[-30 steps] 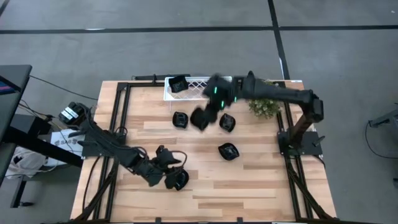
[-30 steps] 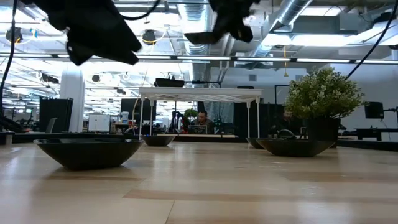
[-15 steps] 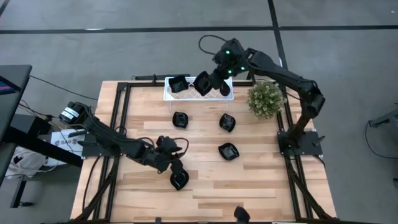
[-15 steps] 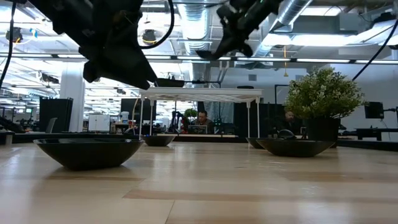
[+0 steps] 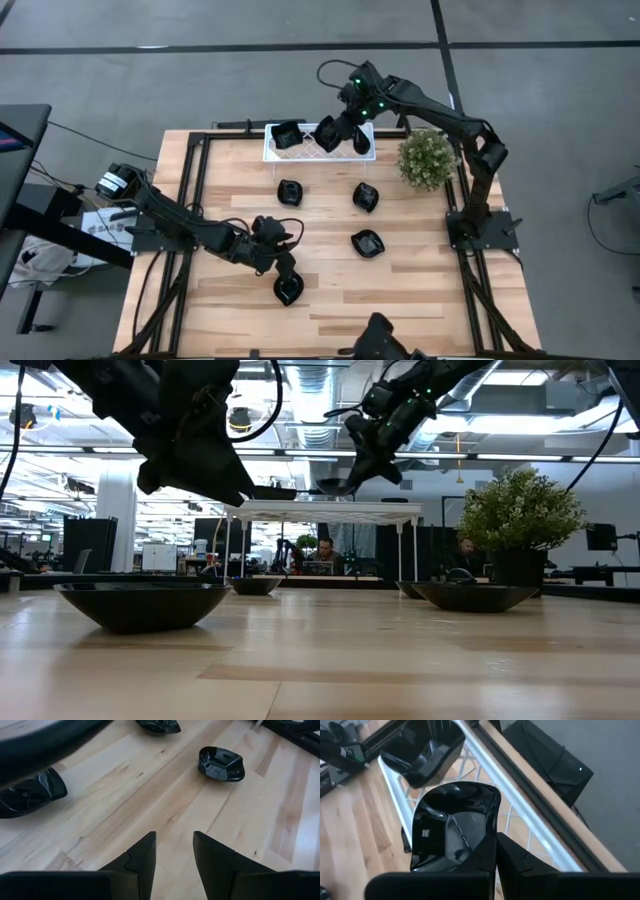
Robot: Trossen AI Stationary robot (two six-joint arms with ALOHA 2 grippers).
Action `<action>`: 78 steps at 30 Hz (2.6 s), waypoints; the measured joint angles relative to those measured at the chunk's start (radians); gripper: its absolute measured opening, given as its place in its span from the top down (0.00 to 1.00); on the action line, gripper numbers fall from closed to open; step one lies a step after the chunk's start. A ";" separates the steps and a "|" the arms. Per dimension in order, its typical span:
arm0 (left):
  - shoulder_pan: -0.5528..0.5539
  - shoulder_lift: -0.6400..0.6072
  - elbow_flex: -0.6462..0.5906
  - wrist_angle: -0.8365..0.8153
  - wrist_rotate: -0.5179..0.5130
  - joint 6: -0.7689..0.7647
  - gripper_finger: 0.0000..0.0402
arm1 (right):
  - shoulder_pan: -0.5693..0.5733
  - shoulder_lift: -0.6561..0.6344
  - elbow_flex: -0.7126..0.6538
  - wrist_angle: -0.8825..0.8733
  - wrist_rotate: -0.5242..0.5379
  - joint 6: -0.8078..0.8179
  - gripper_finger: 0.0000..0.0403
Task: Pick & Place Mini shaped plates
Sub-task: Put the leaf-shaped plate on the shelf, then stack the leaf-shaped plate on top of the leaf-shaped plate on the shelf
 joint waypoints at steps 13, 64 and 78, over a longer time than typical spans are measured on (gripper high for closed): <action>0.013 0.000 0.000 0.004 0.003 -0.017 0.67 | 0.034 0.048 0.000 0.022 0.037 -0.007 1.00; -0.012 0.000 0.000 0.008 0.015 -0.019 0.67 | 0.122 -0.027 0.144 -0.208 0.162 -0.128 0.71; -0.051 0.000 0.000 0.008 0.028 -0.070 0.67 | 0.296 -0.321 0.144 -0.357 0.246 -0.002 0.71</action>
